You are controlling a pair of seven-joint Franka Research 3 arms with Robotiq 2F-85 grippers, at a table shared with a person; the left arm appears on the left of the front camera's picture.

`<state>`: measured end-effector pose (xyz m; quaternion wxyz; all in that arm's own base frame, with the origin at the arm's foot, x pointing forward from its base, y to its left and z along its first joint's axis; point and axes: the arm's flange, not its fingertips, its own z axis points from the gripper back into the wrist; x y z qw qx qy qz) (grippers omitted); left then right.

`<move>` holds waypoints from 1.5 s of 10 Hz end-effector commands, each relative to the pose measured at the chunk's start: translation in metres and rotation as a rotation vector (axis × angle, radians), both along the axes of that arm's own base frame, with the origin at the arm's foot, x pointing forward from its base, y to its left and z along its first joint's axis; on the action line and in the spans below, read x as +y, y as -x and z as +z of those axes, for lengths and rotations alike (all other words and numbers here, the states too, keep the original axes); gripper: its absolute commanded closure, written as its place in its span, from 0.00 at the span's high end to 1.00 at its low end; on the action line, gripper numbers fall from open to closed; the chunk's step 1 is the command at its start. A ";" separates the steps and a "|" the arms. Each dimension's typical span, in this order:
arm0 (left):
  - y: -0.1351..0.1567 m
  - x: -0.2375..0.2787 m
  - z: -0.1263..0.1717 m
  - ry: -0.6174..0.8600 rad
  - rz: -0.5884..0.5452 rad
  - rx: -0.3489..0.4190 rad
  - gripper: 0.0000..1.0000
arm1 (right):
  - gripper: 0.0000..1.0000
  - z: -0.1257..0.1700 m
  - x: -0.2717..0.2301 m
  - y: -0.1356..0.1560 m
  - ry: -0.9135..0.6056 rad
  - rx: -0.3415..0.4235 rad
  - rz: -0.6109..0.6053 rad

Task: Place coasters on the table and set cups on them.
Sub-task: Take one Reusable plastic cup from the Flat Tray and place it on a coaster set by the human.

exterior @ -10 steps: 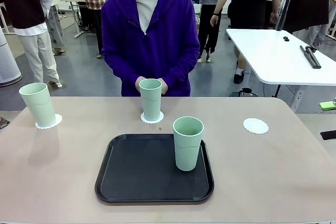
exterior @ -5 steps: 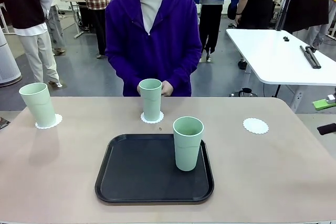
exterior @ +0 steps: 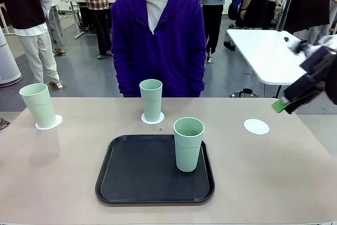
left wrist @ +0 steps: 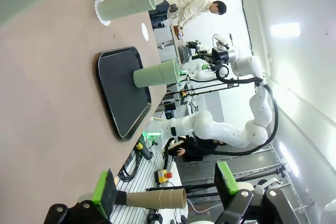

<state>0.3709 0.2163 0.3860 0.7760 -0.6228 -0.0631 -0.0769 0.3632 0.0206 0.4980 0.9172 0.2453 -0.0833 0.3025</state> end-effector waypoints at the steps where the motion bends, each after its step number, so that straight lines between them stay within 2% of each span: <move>1: 0.001 0.002 0.002 0.002 0.001 -0.007 1.00 | 1.00 -0.018 0.039 -0.009 0.136 -0.113 0.149; 2: 0.001 0.002 0.002 0.002 0.001 -0.007 1.00 | 1.00 -0.027 0.070 -0.008 0.227 -0.122 0.240; 3: 0.001 0.002 0.002 0.002 0.001 -0.007 1.00 | 1.00 -0.035 0.086 -0.008 0.269 -0.057 0.318; 4: 0.001 0.002 0.002 0.002 0.001 -0.007 1.00 | 1.00 -0.045 0.098 -0.009 0.286 -0.028 0.363; 6: 0.001 0.002 0.002 0.002 0.001 -0.007 1.00 | 1.00 -0.062 0.110 -0.007 0.294 0.004 0.391; 7: 0.001 0.002 0.002 0.002 0.001 -0.007 1.00 | 1.00 -0.048 0.112 -0.002 0.272 -0.027 0.382; 11: 0.001 0.002 0.002 0.002 0.001 -0.007 1.00 | 1.00 -0.051 0.112 -0.004 0.274 -0.018 0.390; 12: 0.001 0.002 0.002 0.002 0.001 -0.007 1.00 | 1.00 -0.056 0.093 0.004 0.174 -0.161 0.544; 13: 0.001 0.002 0.002 0.002 0.001 -0.007 1.00 | 1.00 -0.060 0.076 0.002 0.061 -0.243 0.646; 15: 0.001 0.002 0.002 0.002 0.001 -0.007 1.00 | 1.00 -0.067 0.044 -0.017 -0.230 -0.374 0.684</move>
